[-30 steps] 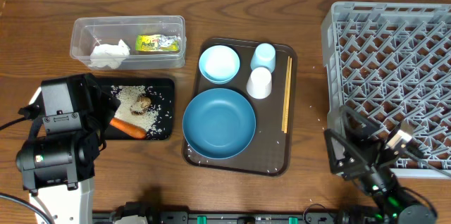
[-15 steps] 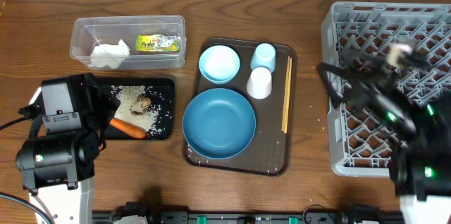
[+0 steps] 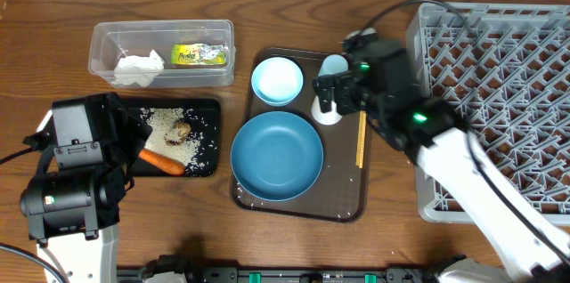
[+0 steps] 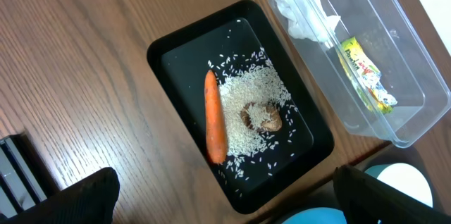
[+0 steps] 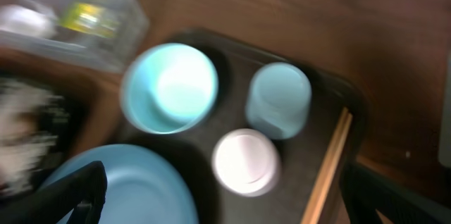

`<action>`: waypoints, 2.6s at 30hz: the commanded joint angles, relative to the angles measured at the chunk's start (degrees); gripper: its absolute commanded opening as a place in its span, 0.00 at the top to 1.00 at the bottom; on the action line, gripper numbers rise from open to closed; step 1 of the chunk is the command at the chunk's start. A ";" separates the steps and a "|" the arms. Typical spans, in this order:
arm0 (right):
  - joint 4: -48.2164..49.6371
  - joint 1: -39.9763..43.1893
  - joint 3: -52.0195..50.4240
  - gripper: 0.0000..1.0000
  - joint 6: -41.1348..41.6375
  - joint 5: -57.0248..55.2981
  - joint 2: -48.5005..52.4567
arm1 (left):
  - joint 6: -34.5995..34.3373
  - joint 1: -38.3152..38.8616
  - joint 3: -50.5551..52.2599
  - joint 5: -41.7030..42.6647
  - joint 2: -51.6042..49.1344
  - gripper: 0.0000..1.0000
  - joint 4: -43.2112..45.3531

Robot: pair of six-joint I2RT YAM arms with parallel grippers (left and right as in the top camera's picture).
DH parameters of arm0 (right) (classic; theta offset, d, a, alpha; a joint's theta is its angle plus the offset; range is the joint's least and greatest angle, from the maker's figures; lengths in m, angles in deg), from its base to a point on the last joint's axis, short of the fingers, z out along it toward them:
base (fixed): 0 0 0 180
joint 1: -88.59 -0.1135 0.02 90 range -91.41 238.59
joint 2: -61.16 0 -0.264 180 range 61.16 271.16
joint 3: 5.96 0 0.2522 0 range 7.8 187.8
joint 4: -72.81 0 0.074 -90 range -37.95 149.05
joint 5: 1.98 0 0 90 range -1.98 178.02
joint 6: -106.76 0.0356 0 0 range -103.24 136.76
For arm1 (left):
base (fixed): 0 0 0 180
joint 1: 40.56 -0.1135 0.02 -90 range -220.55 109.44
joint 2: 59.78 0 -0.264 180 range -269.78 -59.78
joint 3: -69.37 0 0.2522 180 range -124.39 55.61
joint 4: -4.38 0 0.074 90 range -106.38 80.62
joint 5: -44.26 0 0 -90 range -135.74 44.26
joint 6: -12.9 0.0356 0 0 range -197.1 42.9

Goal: Sort waste into correct bins and load items into the dishwasher rack
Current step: 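Reach the right gripper to the pink cup on the brown tray and grasp, then lift the pink cup and place it upside down in the dish rack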

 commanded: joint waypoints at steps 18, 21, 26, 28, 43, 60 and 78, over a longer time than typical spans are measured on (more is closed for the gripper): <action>0.96 -2.60 1.55 0.01 11.69 -3.87 19.47 | -0.11 -0.24 -0.20 -1.09 -0.02 0.02 -0.20; 1.22 -3.48 1.55 0.01 12.85 -6.86 20.57 | -0.11 -0.24 -0.20 -1.09 -0.02 0.02 -0.20; 2.16 -3.65 1.55 0.01 12.81 -7.93 20.65 | -0.11 -0.24 -0.20 -1.09 -0.02 0.02 -0.20; 2.34 -3.72 1.55 0.05 12.83 -9.29 20.70 | -0.11 -0.24 -0.20 -1.09 -0.02 0.02 -0.20; 3.04 -4.74 1.55 0.30 13.25 -12.55 20.70 | -0.11 -0.24 -0.20 -1.09 -0.02 0.02 -0.20; -0.74 -4.72 1.57 0.41 13.22 -12.52 16.79 | -0.11 -0.24 -0.20 -1.09 -0.02 0.02 -0.20; -11.32 6.82 1.57 0.54 2.95 -12.52 -12.41 | -0.11 -0.24 -0.20 -1.09 -0.02 0.02 -0.20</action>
